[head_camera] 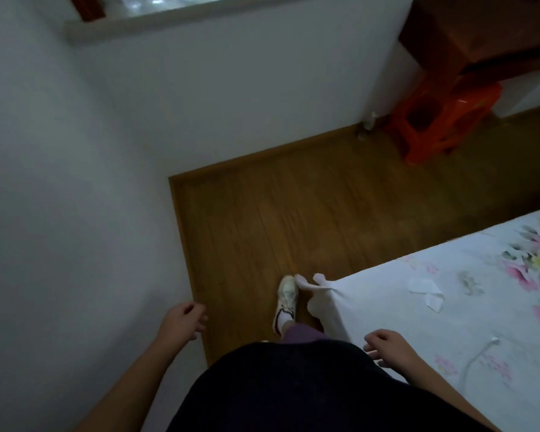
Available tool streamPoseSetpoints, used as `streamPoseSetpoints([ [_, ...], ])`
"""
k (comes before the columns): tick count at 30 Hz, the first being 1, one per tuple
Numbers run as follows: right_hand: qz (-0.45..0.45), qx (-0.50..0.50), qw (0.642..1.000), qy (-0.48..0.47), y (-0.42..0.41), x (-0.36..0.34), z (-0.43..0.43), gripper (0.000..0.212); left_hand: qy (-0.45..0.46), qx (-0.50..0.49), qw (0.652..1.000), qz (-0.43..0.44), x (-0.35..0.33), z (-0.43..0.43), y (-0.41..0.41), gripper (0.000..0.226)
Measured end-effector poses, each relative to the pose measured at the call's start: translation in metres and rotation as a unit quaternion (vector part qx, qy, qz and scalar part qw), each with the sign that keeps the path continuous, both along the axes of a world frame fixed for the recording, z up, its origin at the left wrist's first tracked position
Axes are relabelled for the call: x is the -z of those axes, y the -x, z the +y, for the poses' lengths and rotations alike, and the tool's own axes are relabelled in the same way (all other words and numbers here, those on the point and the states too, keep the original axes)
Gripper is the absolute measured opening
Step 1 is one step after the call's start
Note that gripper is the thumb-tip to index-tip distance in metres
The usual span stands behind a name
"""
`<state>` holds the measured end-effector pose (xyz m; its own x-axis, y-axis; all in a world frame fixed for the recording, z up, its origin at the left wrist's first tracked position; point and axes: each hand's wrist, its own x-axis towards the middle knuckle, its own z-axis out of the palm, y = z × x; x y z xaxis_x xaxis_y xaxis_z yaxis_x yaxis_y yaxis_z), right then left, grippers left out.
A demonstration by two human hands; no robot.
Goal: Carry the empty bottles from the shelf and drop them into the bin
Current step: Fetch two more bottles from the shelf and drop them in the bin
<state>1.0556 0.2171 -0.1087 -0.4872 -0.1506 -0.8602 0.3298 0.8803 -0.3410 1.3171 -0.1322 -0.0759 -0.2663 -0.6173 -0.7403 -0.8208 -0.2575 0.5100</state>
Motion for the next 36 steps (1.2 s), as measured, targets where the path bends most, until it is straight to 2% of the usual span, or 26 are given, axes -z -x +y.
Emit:
streamPoseSetpoints([
  [5, -0.005, 0.023, 1.0, 0.002, 0.066, 0.009, -0.061, 0.023, 0.002, 0.038, 0.999, -0.008, 0.003, -0.065, 0.068, 0.021],
  [10, -0.027, 0.0, 0.999, 0.031, 0.142, 0.002, -0.154, 0.019, 0.0, 0.021, 0.999, -0.043, -0.001, -0.126, 0.111, 0.022],
  [15, -0.008, -0.056, 0.996, 0.071, 0.218, -0.018, -0.254, 0.016, 0.018, 0.004, 0.999, -0.051, -0.01, -0.188, 0.156, 0.025],
  [22, 0.061, -0.038, 0.987, 0.141, 0.293, -0.051, -0.337, 0.015, 0.01, 0.046, 0.994, -0.096, 0.0, -0.271, 0.241, 0.026],
  [29, 0.048, 0.109, 0.99, 0.08, 0.343, -0.043, -0.316, 0.014, -0.002, 0.171, 0.98, -0.106, 0.002, -0.333, 0.395, 0.022],
  [36, 0.043, 0.335, 0.941, 0.022, 0.313, -0.03, -0.244, 0.016, 0.013, 0.378, 0.923, -0.07, -0.006, -0.325, 0.589, 0.022],
])
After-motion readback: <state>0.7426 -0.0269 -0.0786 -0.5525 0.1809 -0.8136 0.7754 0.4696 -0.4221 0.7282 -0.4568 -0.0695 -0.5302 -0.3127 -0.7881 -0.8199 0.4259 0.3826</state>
